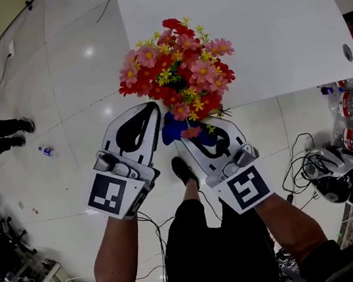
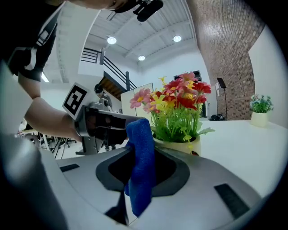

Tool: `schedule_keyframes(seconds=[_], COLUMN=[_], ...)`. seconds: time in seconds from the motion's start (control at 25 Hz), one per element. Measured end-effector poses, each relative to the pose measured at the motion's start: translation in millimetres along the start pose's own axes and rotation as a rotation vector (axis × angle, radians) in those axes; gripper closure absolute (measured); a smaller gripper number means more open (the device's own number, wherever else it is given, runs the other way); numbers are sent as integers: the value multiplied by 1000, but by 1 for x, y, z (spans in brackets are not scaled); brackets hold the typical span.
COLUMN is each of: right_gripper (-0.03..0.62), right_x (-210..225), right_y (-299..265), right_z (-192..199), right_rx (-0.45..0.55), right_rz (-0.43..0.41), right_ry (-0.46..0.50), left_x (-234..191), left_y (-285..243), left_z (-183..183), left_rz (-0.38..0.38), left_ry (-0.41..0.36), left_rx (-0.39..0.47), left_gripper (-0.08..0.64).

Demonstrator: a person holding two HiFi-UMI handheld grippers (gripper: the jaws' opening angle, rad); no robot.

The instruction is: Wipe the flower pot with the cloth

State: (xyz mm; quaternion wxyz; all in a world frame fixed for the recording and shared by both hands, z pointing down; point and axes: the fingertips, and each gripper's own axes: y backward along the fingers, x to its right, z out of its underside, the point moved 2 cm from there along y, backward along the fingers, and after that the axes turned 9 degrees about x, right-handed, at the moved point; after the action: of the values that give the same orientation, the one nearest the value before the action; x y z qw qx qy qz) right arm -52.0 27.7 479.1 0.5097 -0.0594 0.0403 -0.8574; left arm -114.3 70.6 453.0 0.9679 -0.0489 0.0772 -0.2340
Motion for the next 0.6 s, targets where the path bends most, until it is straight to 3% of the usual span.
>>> schedule_keyframes(seconds=[0.24, 0.6], right_gripper=[513, 513], right_x=[0, 4], right_y=[1, -3], right_z=[4, 3], right_rx=[-6, 5], right_rz=[5, 20], right_ry=[-9, -33], left_x=[4, 7], left_y=[-23, -31], left_z=[3, 11], left_rz=[130, 223], left_ry=[-71, -30], left_rx=[-35, -52], left_gripper=[560, 560])
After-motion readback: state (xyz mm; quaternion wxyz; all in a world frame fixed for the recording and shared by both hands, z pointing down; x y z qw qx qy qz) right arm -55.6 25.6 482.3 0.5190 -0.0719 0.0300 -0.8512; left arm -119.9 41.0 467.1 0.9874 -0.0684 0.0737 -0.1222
